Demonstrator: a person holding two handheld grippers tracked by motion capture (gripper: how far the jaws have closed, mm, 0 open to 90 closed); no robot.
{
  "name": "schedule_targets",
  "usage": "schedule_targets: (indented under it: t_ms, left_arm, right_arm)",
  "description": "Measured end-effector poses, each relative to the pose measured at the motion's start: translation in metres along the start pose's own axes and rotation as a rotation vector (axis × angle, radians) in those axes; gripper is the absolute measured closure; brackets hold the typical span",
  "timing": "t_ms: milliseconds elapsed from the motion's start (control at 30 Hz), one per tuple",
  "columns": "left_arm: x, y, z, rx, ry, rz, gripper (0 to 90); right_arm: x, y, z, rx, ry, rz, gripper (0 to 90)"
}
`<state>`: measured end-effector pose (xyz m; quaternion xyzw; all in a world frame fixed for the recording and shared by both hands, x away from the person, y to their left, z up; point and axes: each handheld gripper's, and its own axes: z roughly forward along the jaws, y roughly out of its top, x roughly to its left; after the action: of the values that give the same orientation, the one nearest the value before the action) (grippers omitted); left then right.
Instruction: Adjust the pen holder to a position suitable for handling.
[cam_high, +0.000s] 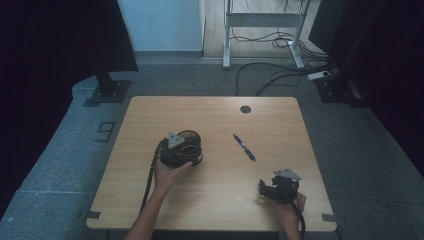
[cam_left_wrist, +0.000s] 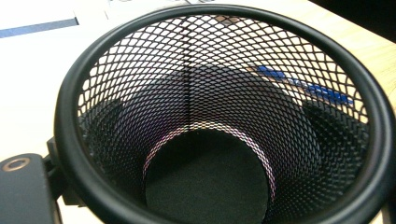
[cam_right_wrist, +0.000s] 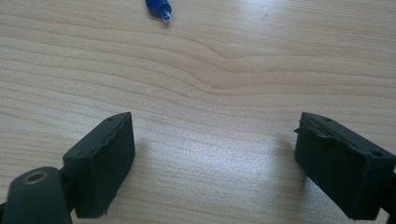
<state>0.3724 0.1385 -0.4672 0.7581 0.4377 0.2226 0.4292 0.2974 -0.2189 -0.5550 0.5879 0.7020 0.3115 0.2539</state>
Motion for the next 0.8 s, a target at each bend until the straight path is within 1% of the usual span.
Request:
schedule_targets:
  t_ms: [367, 633, 800]
  left_arm:
    - [-0.015, 0.011, 0.016, -0.002, -0.022, 0.022, 9.7]
    - [-0.024, 0.010, 0.029, 0.013, -0.030, 0.021, 9.6]
    - [-0.030, 0.009, 0.040, 0.013, -0.057, 0.036, 9.6]
  right_arm:
    - [0.001, -0.001, 0.000, -0.001, 0.005, -0.005, 11.6]
    - [0.001, -0.001, -0.001, -0.001, 0.010, -0.005, 11.7]
    - [0.001, -0.001, -0.001, -0.001, 0.010, -0.004, 11.7]
